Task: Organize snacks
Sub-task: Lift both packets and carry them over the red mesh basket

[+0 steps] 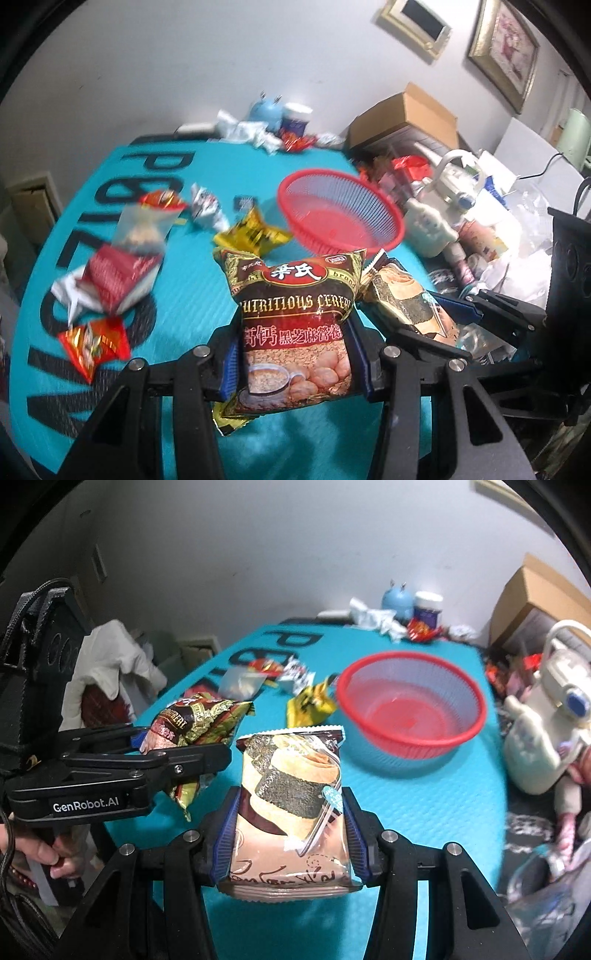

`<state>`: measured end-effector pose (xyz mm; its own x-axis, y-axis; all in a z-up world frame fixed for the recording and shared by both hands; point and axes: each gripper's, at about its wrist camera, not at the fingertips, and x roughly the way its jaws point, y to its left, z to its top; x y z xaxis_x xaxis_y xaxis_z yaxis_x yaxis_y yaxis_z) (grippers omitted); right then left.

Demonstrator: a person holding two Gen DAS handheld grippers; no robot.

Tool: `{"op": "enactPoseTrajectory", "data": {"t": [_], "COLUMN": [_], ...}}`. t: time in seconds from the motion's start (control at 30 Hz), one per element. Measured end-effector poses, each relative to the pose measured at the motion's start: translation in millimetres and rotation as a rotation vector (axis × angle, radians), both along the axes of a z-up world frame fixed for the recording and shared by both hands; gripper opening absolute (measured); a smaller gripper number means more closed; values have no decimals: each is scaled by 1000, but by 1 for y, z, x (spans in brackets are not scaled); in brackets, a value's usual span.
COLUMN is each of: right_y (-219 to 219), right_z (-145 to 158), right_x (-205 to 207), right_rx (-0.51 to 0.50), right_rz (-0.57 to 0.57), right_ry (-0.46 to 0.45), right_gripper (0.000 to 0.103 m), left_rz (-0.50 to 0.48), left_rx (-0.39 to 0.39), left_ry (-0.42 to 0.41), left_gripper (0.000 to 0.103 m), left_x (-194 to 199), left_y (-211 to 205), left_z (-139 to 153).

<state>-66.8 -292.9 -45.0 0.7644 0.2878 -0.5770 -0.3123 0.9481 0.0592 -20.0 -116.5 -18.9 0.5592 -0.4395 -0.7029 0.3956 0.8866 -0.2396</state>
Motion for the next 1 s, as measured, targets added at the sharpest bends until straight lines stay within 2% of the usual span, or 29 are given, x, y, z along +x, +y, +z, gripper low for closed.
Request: {"op": "enactPoseTrajectory", "data": {"t": [0.43, 1.0], "right_y": [-37, -63], "right_z": [49, 79], "right_x": [17, 75], "right_rx": [-18, -38], "right_rz": [-101, -247], "right_ry": [-123, -190], "right_gripper": [51, 51], "left_rz": [-66, -96], "left_rx": [15, 11], "left_ry": [-158, -249], "left_gripper": [47, 47], "left_x": [32, 108], "left_y": [-34, -75], "left_z": [52, 72]}}
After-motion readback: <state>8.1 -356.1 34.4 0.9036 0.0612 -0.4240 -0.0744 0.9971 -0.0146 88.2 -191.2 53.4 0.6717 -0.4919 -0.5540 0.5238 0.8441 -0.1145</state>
